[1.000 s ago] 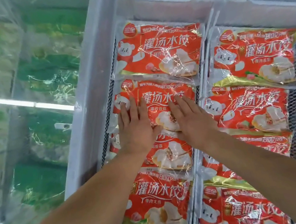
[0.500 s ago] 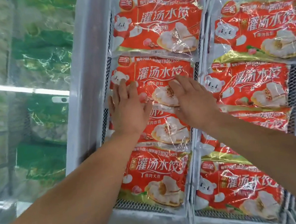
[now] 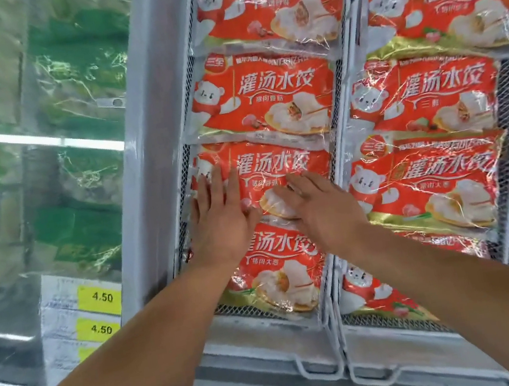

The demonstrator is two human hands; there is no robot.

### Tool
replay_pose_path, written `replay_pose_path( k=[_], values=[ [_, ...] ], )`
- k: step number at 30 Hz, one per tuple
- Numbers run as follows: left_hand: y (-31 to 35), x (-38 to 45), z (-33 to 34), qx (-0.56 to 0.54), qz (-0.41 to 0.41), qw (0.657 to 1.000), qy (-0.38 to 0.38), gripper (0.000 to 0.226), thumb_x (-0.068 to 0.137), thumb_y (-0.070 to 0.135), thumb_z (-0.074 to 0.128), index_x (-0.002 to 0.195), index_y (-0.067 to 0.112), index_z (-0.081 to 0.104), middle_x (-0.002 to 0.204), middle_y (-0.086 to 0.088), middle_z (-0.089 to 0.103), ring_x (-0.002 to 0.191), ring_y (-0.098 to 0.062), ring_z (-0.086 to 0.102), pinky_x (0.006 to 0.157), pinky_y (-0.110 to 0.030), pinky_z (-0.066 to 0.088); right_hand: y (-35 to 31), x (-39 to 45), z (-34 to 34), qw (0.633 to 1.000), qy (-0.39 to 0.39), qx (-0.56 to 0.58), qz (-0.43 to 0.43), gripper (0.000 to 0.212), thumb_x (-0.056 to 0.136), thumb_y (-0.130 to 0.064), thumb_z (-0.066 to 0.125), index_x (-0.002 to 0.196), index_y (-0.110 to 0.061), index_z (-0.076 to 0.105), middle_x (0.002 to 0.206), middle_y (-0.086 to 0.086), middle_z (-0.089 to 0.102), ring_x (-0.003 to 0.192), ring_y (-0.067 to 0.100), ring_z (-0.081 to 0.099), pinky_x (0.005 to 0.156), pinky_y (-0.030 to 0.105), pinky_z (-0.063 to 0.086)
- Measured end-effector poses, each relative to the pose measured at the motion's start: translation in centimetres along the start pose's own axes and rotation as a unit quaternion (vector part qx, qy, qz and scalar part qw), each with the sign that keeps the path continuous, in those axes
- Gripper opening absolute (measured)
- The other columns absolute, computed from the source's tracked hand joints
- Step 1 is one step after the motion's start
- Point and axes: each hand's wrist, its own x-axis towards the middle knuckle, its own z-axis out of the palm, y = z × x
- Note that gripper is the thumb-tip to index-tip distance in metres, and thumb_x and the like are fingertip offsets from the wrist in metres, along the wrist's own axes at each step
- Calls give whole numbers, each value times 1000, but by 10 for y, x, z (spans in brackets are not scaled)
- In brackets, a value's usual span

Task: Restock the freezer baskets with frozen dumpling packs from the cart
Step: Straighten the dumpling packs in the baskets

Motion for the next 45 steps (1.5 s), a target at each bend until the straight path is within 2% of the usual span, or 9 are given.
replay_pose_path(
  k=[7, 13, 17, 20, 26, 31, 34, 40, 45],
  values=[
    [0, 3, 1, -28, 1, 1000, 5, 78, 99, 54, 41, 159, 27, -1, 168, -6, -8, 154, -33, -9, 122, -49, -4, -2, 3, -13, 999, 22, 6, 26, 78, 89, -31, 67, 153, -29, 22, 164, 2, 9, 150, 30, 9, 120, 46, 20],
    [2, -49, 3, -120, -64, 987, 83, 55, 88, 44, 64, 128, 10, 45, 136, -14, 43, 131, -38, 40, 110, -51, 37, -24, -36, 11, 995, 89, 25, -31, 56, 83, -28, 70, 132, -7, 54, 132, 15, 53, 114, 38, 54, 89, 51, 54],
    [-12, -78, 20, -54, -61, 991, -107, 107, 83, 54, 69, 157, 22, -2, 165, -7, -5, 152, -42, 0, 122, -57, 10, -45, -58, 35, 997, -59, -7, -41, 91, 90, -51, 61, 158, -16, 12, 164, 9, 10, 148, 33, 16, 120, 46, 23],
    [-19, -85, 22, -29, -49, 984, -171, 117, 86, 53, 68, 154, 29, -23, 164, -3, -25, 152, -39, -11, 122, -57, 8, -50, -66, 44, 996, -80, -35, -25, 100, 94, -52, 57, 157, -19, -12, 166, 4, -15, 152, 29, -7, 124, 45, 5],
    [-28, -98, 20, -23, -40, 983, -178, 110, 89, 40, 70, 156, 31, -16, 165, 2, -20, 152, -37, -1, 120, -57, 24, -62, -76, 49, 995, -76, -63, -16, 83, 101, -46, 43, 157, -21, -14, 166, 1, -14, 153, 28, -10, 123, 43, 3],
    [-29, -98, 17, -31, -21, 995, -94, 92, 87, 47, 69, 156, 21, 14, 163, -9, 9, 149, -38, 13, 122, -51, 22, -67, -79, 48, 994, -86, -69, -16, 91, 95, -52, 54, 158, -25, -6, 167, -1, -7, 153, 28, -5, 124, 45, 8],
    [-19, -85, 11, -6, 18, 997, -79, 97, 89, 50, 66, 158, 26, 2, 166, -7, -7, 153, -38, -7, 123, -54, 7, -60, -72, 38, 996, -58, -62, 11, 97, 89, -58, 60, 158, -26, -1, 167, 3, -6, 153, 29, 0, 124, 45, 11],
    [-19, -83, 16, 21, 51, 988, -145, 100, 92, 45, 65, 158, 30, -9, 165, -4, -22, 151, -38, -20, 121, -62, 12, -68, -77, 51, 993, -55, -89, 48, 94, 95, -55, 52, 158, -23, -10, 167, 2, -7, 153, 28, -4, 124, 44, 3],
    [-17, -83, 7, 26, 55, 991, -119, 86, 90, 49, 66, 156, 27, 15, 165, -7, 9, 152, -38, 7, 118, -58, 22, -62, -80, 47, 996, -27, -83, 26, 88, 91, -56, 57, 158, -21, 13, 165, 4, 14, 151, 29, 11, 124, 47, 8]
  ],
)
